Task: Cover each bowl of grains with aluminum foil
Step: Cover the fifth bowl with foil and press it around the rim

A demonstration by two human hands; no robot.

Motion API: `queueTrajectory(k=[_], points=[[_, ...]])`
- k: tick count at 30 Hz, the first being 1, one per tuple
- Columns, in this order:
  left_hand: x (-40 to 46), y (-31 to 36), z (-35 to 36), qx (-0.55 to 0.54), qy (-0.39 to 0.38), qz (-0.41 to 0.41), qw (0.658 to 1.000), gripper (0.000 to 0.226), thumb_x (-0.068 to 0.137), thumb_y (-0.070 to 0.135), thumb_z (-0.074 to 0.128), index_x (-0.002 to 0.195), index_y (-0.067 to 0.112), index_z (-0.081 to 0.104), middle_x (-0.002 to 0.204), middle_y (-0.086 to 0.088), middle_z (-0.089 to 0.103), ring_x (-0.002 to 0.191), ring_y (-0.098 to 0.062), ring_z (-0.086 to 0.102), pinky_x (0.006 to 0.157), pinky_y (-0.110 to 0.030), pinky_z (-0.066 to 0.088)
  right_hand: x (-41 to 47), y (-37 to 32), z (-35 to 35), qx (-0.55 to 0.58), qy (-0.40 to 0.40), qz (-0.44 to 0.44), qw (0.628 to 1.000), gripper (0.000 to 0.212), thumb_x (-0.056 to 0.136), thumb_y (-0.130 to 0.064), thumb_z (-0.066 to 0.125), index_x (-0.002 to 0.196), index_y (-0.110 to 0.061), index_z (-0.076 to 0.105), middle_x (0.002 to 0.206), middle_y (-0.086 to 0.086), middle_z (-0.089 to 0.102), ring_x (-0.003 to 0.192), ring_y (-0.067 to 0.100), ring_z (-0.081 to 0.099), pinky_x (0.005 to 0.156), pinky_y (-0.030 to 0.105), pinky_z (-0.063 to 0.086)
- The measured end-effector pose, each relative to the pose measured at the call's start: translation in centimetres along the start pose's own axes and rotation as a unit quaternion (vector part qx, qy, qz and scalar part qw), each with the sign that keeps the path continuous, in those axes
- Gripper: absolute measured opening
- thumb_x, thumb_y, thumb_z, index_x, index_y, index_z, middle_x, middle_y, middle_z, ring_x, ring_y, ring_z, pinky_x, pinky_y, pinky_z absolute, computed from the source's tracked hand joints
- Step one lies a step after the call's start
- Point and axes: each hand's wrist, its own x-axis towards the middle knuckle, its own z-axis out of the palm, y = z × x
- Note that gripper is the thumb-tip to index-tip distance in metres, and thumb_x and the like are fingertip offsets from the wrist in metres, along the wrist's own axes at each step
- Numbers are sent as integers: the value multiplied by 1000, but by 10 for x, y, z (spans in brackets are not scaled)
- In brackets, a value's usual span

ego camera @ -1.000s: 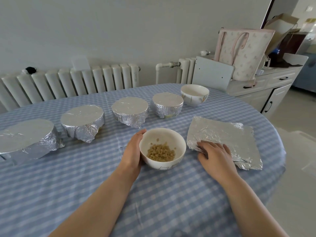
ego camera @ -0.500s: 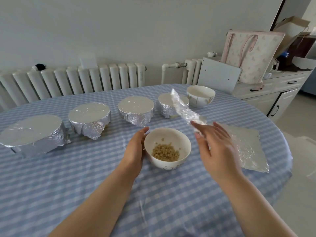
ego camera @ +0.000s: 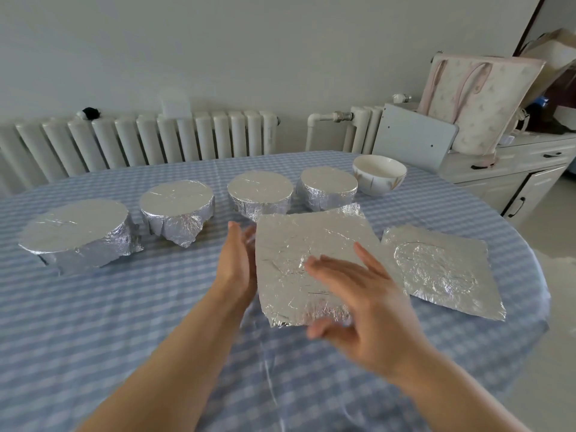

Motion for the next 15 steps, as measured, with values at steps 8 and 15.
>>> queueTrajectory(k=[8, 15], points=[[-35, 45, 9, 358, -76, 373, 853, 33, 103, 18, 41, 133, 24, 54, 131, 9, 61, 93, -5, 61, 91, -21, 49, 37, 63, -25, 48, -64, 185, 979, 43, 97, -34, 50, 140, -27, 49, 148, -12, 43, 137, 5, 39, 113, 28, 31], [-26, 12, 45, 791, -190, 330, 479, 62, 104, 41, 22, 156, 13, 5, 164, -5, 0, 150, -16, -4, 121, -33, -3, 57, 66, 0, -93, -297, 110, 944, 60, 104, -37, 22, 155, -11, 5, 162, 6, -6, 149, 14, -9, 118, 25, -7]])
